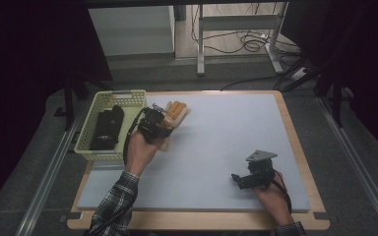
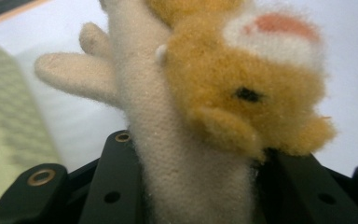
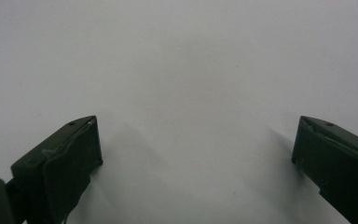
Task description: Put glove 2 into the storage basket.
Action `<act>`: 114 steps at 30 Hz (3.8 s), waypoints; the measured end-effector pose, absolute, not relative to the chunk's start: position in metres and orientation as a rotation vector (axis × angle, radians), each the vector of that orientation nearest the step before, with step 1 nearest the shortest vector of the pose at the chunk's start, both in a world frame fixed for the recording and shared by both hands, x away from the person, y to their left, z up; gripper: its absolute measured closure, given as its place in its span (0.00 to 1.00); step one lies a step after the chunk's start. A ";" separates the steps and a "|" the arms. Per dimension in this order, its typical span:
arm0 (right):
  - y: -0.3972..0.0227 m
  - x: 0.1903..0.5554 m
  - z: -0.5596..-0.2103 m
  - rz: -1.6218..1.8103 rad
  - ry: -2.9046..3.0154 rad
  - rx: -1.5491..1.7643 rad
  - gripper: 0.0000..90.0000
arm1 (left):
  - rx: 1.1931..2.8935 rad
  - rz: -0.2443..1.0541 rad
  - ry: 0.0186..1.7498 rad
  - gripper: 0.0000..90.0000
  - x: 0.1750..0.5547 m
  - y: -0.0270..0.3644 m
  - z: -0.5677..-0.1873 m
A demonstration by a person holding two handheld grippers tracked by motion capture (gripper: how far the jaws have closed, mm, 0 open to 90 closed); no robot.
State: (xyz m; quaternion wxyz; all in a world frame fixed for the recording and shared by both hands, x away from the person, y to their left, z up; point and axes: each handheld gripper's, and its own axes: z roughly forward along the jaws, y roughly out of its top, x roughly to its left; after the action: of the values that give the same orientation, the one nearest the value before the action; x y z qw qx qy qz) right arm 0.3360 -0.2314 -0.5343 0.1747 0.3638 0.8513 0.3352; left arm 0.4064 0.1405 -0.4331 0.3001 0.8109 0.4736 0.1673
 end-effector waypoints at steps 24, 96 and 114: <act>-0.231 0.336 -0.535 0.954 2.411 1.032 0.01 | 1.968 0.600 1.589 0.68 0.432 0.269 -0.421; -0.231 0.336 -0.535 0.954 2.410 1.032 0.01 | 2.023 0.421 1.515 0.02 0.450 0.298 -0.470; -0.231 0.336 -0.534 0.952 2.411 1.028 0.01 | 2.058 0.452 1.251 0.02 0.405 0.260 -0.446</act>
State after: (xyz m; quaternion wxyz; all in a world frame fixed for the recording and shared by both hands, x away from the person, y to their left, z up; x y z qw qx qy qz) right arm 0.3363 -0.2311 -0.5343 0.1756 0.3631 0.8511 0.3361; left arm 0.4051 0.2597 -0.4455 0.3386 0.7903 0.4803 0.1736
